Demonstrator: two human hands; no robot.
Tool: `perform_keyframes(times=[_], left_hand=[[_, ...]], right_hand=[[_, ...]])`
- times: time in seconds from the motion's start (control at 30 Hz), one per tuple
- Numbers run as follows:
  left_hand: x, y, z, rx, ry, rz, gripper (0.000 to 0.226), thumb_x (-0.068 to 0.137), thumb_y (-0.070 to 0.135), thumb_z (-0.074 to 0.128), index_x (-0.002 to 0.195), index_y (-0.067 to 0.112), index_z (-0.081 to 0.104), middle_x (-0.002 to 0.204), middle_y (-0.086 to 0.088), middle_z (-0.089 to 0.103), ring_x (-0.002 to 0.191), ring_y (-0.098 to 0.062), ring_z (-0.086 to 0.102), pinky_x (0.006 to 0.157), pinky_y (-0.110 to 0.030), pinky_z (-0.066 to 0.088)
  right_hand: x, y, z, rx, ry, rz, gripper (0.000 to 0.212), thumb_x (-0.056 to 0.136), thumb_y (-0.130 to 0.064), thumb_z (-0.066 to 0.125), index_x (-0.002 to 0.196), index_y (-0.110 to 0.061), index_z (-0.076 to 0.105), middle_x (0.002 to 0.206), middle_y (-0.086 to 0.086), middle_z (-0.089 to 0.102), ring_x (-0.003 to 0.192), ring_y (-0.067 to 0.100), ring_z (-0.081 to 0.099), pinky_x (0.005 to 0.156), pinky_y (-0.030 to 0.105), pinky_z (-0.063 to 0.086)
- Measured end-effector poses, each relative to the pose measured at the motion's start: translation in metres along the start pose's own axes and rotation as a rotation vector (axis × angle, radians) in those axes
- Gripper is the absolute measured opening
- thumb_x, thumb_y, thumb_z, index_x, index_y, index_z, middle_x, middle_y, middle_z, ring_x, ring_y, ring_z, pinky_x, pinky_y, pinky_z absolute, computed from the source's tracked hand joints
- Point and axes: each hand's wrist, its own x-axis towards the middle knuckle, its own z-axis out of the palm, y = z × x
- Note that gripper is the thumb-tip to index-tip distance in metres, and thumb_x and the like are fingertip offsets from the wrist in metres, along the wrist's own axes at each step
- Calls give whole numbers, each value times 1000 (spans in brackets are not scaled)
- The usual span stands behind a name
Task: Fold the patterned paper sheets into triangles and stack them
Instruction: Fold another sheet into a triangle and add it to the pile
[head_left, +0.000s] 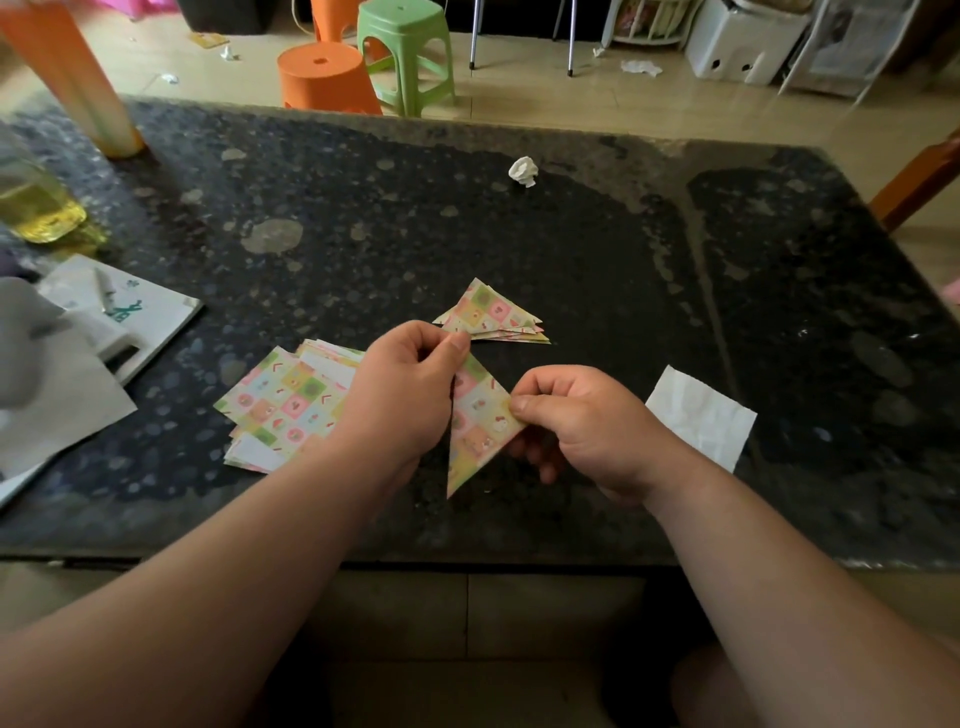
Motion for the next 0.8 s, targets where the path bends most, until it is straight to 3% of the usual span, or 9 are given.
perform_keyframes(times=[0.17,0.3,0.4,0.5,0.6,0.73,0.8], left_hand=[[0,0,1,-6,18,9,25,100,33,63,79,20,65,57,8,61,60,-17,56,62,-41,51],[13,6,-14,-31,82,-13,25,100,34,64,79,21,66,59,8,60,62,-15,57,65,-41,53],[9,3,-14,77,-106,52,24,97,33,68,75,22,67,60,6,63,60,-16,58,63,-42,53],[-3,-5,1,192,-217,94,22,94,35,72,74,25,68,59,10,64,55,-8,57,54,-30,47],[-5,-7,7,208,-227,86,23,93,35,72,70,29,69,60,14,64,53,2,54,50,-18,41],[-5,-2,5,-113,-366,-117,28,96,32,67,70,24,72,66,4,66,58,-7,59,58,-26,45],[-6,-5,4,-102,-409,-103,29,97,30,66,70,24,72,67,3,64,59,-8,55,58,-26,44]], right_hand=[[3,1,-7,0,-38,21,28,103,-10,51,80,-12,67,64,2,63,55,12,53,48,27,46],[0,4,-23,-140,-77,115,28,97,-3,51,74,-12,65,63,6,65,56,16,53,50,30,50],[5,9,-23,-124,80,42,24,99,-20,63,76,-17,70,73,2,73,69,19,64,61,35,53],[7,10,-12,15,44,-44,30,93,-44,68,83,-17,77,83,5,76,78,24,69,70,40,52],[7,10,-2,-1,45,-103,34,97,-38,69,90,-5,77,86,12,75,80,29,69,78,45,53],[7,6,-3,81,122,-94,28,100,-30,65,87,-9,78,92,14,77,96,37,72,92,58,57],[7,6,-6,90,186,-96,28,101,-33,64,86,-13,79,90,11,77,95,35,73,91,60,56]])
